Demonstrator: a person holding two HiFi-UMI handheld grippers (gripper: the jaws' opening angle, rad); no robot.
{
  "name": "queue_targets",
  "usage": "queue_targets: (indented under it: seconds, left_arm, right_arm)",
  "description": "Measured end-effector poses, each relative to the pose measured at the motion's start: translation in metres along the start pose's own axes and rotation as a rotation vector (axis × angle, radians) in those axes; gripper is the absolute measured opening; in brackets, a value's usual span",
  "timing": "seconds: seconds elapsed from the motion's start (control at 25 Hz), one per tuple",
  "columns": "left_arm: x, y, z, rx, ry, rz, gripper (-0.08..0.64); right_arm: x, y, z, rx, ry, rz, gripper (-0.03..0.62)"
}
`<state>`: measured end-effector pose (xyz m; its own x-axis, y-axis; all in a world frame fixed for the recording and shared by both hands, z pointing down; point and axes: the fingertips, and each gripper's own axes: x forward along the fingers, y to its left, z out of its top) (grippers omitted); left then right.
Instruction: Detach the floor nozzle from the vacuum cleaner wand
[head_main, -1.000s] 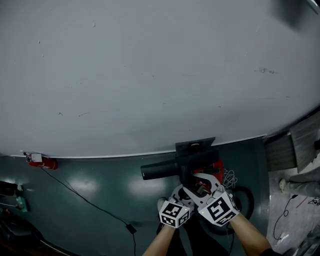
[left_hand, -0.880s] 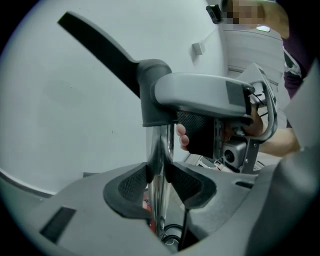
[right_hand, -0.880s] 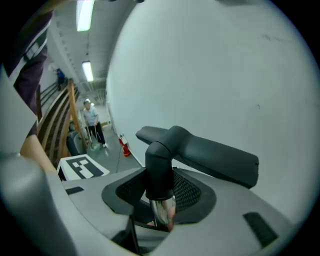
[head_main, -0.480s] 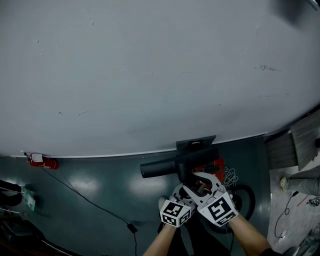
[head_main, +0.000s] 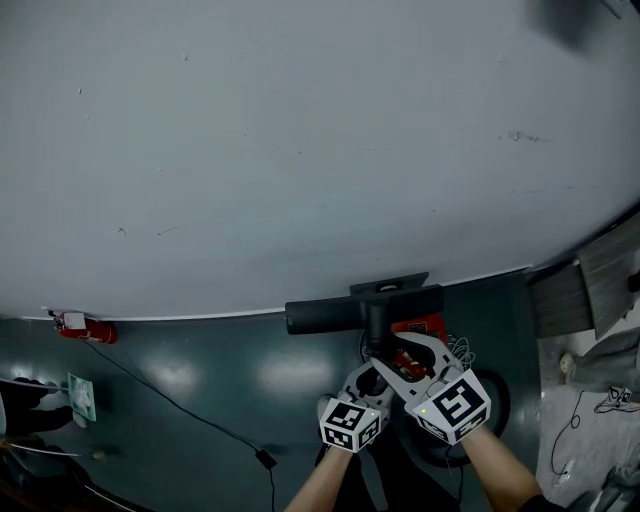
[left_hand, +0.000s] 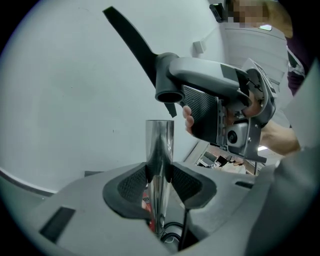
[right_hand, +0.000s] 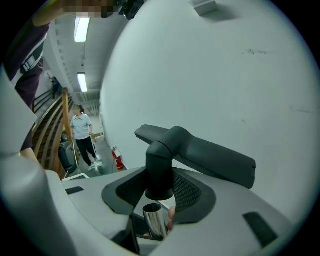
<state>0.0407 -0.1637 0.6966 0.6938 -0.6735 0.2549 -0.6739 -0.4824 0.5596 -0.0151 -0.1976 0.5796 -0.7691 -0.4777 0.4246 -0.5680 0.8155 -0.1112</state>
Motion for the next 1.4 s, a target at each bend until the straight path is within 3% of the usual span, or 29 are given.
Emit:
queue_targets:
  seconds: [0.2,0.44,0.6,0.88,1.16,1.4]
  left_arm:
    - [-0.017,-0.002,0.037,-0.016,-0.063,0.013,0.152]
    - [-0.057,-0.013,0.113,0.002,-0.161,0.043,0.152]
    - [-0.081,-0.03,0.168,0.064,-0.201,0.079,0.071]
    - [-0.106,-0.075,0.239,0.196,-0.219,0.089,0.008]
    - [-0.12,-0.11,0.283,0.318,-0.233,0.112,0.005]
    - [-0.124,-0.121,0.294,0.343,-0.262,0.115,0.005]
  right_arm:
    - [-0.011,-0.01,0.018,0.041,-0.042,-0.024,0.167]
    - [-0.04,-0.022,0.06,0.176,-0.152,-0.072,0.167]
    - [-0.057,-0.023,0.087,0.245,-0.23,-0.094,0.167]
    - [-0.091,-0.018,0.131,0.314,-0.351,-0.136,0.167]
    - [-0.121,-0.025,0.158,0.368,-0.463,-0.18,0.167]
    - [-0.124,-0.023,0.17,0.326,-0.49,-0.18,0.167]
